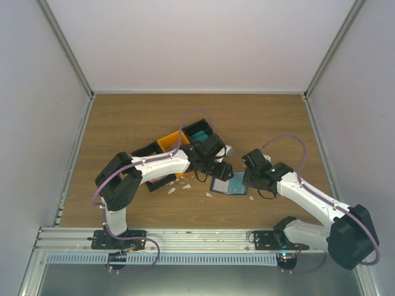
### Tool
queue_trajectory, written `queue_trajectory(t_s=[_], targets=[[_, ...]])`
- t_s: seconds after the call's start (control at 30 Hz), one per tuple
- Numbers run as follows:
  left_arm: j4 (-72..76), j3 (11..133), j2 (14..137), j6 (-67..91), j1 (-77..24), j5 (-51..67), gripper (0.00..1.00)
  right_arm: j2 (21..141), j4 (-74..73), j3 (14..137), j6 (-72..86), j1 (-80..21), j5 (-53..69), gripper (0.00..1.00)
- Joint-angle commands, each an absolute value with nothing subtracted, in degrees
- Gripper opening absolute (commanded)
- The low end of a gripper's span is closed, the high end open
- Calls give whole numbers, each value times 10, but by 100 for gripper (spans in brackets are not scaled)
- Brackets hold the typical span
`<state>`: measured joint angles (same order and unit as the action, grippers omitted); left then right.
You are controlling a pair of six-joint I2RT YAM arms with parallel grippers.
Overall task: Put the credit cards into the card holder
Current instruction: Close the card holder at the center of the board.
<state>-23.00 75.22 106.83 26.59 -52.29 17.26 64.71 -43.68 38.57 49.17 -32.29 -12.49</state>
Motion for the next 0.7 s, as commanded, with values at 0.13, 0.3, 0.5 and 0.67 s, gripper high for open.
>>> queue_trajectory(t_s=[0.13, 0.3, 0.5, 0.67], targets=[[-241, 686, 1043, 309, -496, 96, 48, 663, -442, 460, 442, -310, -117, 1], [-218, 645, 1047, 330, -496, 85, 30, 681, -394, 487, 422, -308, -44, 1], [-205, 625, 1056, 347, -496, 82, 16, 708, -321, 484, 415, -306, 57, 1], [-194, 612, 1065, 352, -496, 87, 12, 729, -247, 456, 424, -307, 137, 1]])
